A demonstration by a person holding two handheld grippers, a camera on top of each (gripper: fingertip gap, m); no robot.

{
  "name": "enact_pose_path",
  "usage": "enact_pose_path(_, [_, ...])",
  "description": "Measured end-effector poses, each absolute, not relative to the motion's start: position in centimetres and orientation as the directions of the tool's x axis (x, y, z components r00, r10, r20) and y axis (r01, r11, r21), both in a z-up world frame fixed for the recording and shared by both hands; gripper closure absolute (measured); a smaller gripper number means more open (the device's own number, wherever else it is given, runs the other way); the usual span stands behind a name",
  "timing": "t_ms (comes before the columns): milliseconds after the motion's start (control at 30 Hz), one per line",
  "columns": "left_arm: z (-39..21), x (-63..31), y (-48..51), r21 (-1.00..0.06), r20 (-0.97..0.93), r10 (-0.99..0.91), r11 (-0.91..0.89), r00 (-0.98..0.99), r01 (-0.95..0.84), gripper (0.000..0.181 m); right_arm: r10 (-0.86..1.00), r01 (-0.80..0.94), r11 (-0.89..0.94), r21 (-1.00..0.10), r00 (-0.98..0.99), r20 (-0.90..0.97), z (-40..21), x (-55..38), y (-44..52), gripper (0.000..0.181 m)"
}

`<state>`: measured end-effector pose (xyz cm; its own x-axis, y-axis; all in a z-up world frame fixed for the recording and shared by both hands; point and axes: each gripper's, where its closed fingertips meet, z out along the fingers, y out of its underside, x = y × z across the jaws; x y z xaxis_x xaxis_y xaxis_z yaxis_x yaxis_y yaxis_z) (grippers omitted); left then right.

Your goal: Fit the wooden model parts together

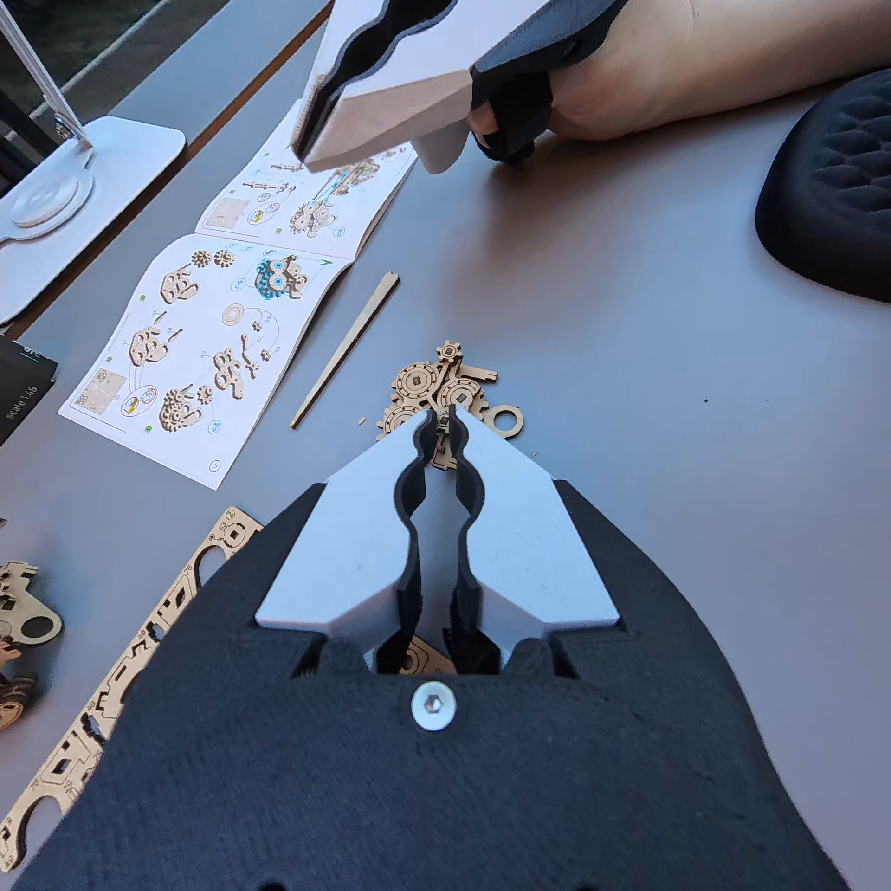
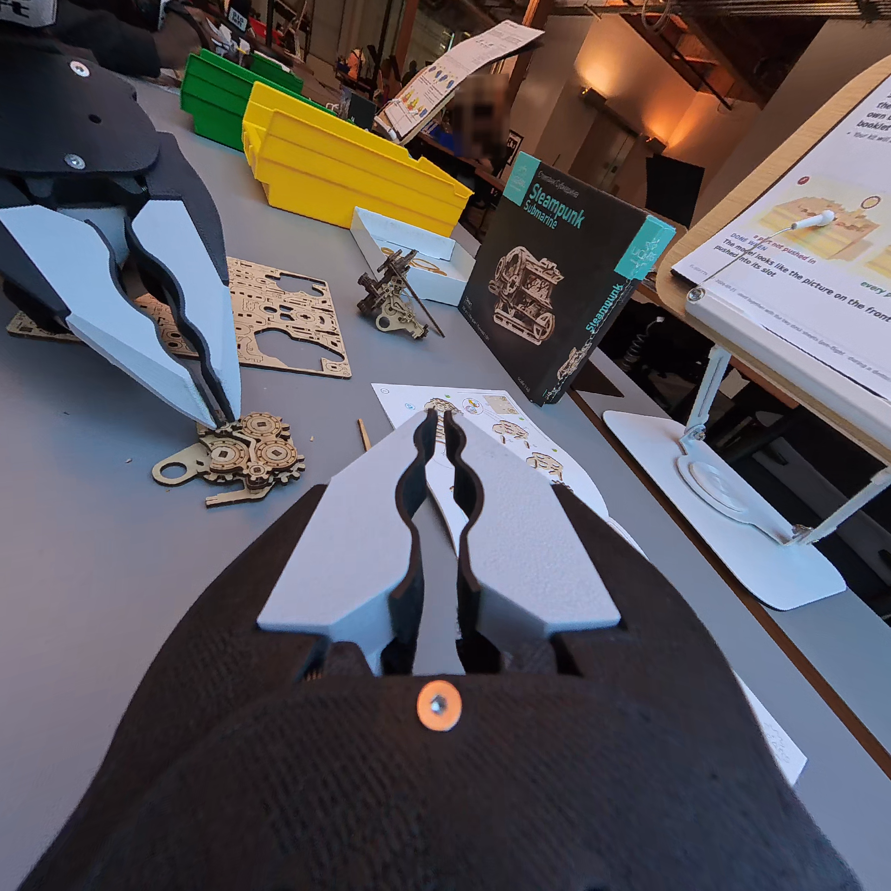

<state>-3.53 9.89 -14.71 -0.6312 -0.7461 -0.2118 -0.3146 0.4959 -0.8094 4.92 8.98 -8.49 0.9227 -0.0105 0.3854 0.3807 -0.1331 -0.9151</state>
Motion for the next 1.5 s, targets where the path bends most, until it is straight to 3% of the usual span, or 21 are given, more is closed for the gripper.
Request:
enact_pose_path(167, [-14.7,-3.5,9.9,-0.807,-0.226,-0.742,0.506,-0.631,-0.305,0.178,0.021,0.399,-0.14,-0.906,0.916,0.401,-8.8,4.5,9.0,0.18])
enact_pose_path(267, [-13.1,-3.2,10.1,-0.836,-0.301,-0.746,0.506,-0.593,-0.212,0.153,0.071,0.501,-0.194,-0.843,0.864,0.498,-9.5,4.0,8.7,0.181])
enact_pose_path(333, [-10.7,-3.7,10.0,-0.895,-0.283,-0.765,0.427,-0.579,-0.128,0.156,0.17,0.554,-0.184,-0.812,0.831,0.529,-10.1,2.6,8.4,0.181])
enact_pose_path(433, [-8.9,-3.8,11.8,-0.929,-0.244,-0.816,0.351,-0.525,-0.114,0.156,0.322,0.46,-0.192,-0.867,0.864,0.387,-11.3,0.1,8.4,0.176])
enact_pose_path(633, [-8.7,-3.4,14.0,-0.943,-0.189,-0.861,0.294,-0.471,-0.159,0.155,0.391,0.477,-0.242,-0.845,0.845,0.365,-12.5,-1.1,8.8,0.177])
enact_pose_path(900, [-9.8,-3.4,13.5,-0.909,-0.247,-0.836,0.376,-0.49,-0.182,0.155,0.472,0.542,-0.313,-0.78,0.801,0.368,-14.6,-2.4,9.1,0.176])
enact_pose_path(1200, [-14.3,-4.3,10.6,-0.803,-0.315,-0.715,0.551,-0.624,-0.226,0.155,0.463,0.454,-0.322,-0.831,0.841,0.281,-13.8,-2.0,9.0,0.176])
enact_pose_path(1500, [-15.7,-4.5,10.3,-0.737,-0.373,-0.67,0.634,-0.642,-0.234,0.159,0.474,0.492,-0.337,-0.803,0.825,0.307,-14.4,-2.1,9.0,0.176])
